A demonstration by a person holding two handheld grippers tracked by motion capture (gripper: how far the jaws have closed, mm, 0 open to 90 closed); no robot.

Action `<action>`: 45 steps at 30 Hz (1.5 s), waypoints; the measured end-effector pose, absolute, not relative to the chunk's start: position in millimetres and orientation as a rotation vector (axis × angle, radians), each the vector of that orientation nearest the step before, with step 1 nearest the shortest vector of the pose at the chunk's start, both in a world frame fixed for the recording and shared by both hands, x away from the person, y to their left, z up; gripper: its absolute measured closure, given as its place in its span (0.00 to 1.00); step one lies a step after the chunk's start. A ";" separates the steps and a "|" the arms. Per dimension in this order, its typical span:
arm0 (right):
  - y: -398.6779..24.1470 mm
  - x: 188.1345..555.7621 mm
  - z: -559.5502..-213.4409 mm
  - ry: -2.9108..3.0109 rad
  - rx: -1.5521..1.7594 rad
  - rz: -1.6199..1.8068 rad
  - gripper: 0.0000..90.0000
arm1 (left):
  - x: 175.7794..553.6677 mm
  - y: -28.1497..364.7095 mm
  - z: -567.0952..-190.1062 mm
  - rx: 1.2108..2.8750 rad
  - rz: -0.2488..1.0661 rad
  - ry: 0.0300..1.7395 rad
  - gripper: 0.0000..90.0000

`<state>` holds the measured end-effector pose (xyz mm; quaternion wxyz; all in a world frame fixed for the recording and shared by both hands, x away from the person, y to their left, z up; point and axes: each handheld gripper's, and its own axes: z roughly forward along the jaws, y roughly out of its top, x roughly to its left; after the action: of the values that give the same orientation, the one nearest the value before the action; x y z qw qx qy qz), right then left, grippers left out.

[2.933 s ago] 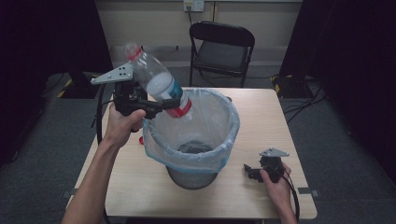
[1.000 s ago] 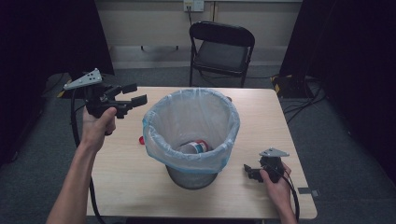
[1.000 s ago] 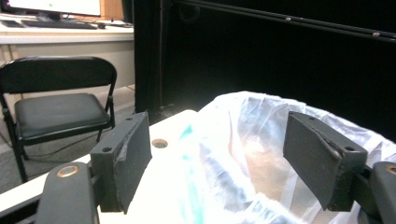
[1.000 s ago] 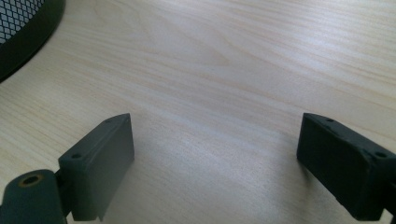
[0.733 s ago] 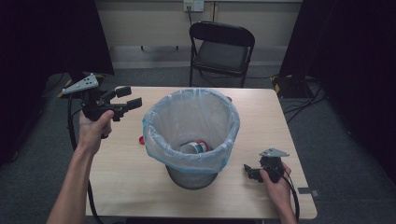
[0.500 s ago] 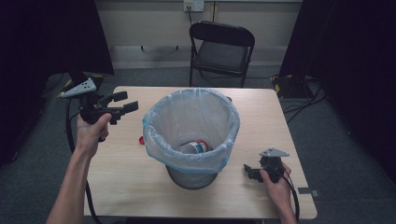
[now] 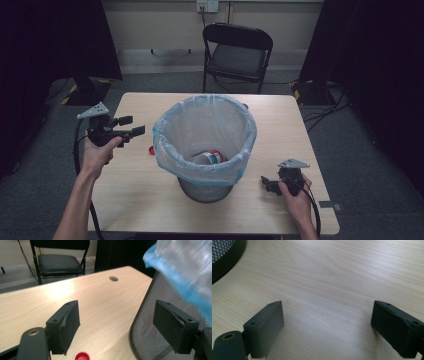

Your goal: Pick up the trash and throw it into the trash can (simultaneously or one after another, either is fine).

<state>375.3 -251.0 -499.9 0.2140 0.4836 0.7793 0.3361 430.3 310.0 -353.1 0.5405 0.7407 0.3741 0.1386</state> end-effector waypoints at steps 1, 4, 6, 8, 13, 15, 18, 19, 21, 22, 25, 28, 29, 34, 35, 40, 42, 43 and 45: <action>-251.0 375.3 -499.9 2.162 1.342 0.932 0.11 | 430.3 310.0 -353.1 1.760 0.329 0.889 0.24; -251.1 375.5 -500.0 2.162 1.339 0.933 0.11 | 432.5 310.8 -364.3 1.796 0.338 0.923 0.27; -251.1 375.4 -499.9 2.162 1.342 0.933 0.11 | 436.9 311.4 -375.9 1.822 0.312 0.957 0.28; -251.2 375.5 -500.0 2.162 1.338 0.933 0.11 | 439.6 309.1 -385.8 1.843 0.315 0.977 0.29; -251.0 375.4 -499.9 2.162 1.342 0.933 0.11 | 445.4 303.8 -402.9 1.901 0.305 1.003 0.30; -251.0 375.3 -499.9 2.162 1.342 0.933 0.11 | 447.0 301.7 -409.5 1.917 0.325 1.007 0.30; -251.0 375.3 -499.9 2.162 1.342 0.933 0.11 | 453.0 299.8 -423.5 1.963 0.316 1.042 0.30; -251.0 375.3 -499.9 2.162 1.342 0.933 0.11 | 454.7 299.2 -426.7 1.966 0.305 1.055 0.30; -251.0 375.3 -499.9 2.162 1.342 0.933 0.11 | 458.3 298.7 -433.0 1.991 0.301 1.076 0.30; -251.0 375.3 -499.9 2.162 1.342 0.933 0.11 | 459.7 297.6 -436.3 2.017 0.294 1.087 0.30; -251.1 375.3 -499.9 2.162 1.342 0.933 0.11 | 459.9 295.2 -438.8 2.039 0.291 1.088 0.32; -251.0 375.3 -499.9 2.162 1.342 0.933 0.11 | 464.0 293.3 -446.8 2.047 0.282 1.104 0.35; -251.0 375.3 -499.9 2.162 1.342 0.933 0.11 | 464.0 293.3 -446.8 2.047 0.282 1.104 0.36; -251.1 375.4 -500.0 2.162 1.339 0.933 0.11 | 469.5 297.1 -466.9 2.075 0.258 1.126 0.36; -251.1 375.5 -500.0 2.162 1.339 0.933 0.11 | 470.5 298.1 -470.8 2.090 0.261 1.134 0.36; -251.1 375.4 -500.0 2.162 1.339 0.933 0.11 | 475.2 296.3 -480.0 2.126 0.268 1.154 0.35; -251.1 375.5 -500.0 2.162 1.339 0.933 0.11 | 477.6 291.6 -482.7 2.146 0.286 1.151 0.35; -251.1 375.5 -500.0 2.162 1.339 0.933 0.11 | 477.6 291.6 -482.7 2.146 0.286 1.151 0.36; -251.1 375.5 -500.0 2.162 1.339 0.933 0.11 | 479.4 286.8 -484.2 2.168 0.318 1.144 0.36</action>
<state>375.5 -251.1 -500.0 0.2148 0.4826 0.7796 0.3364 479.4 286.8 -484.2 0.3287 0.8283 0.4370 0.1216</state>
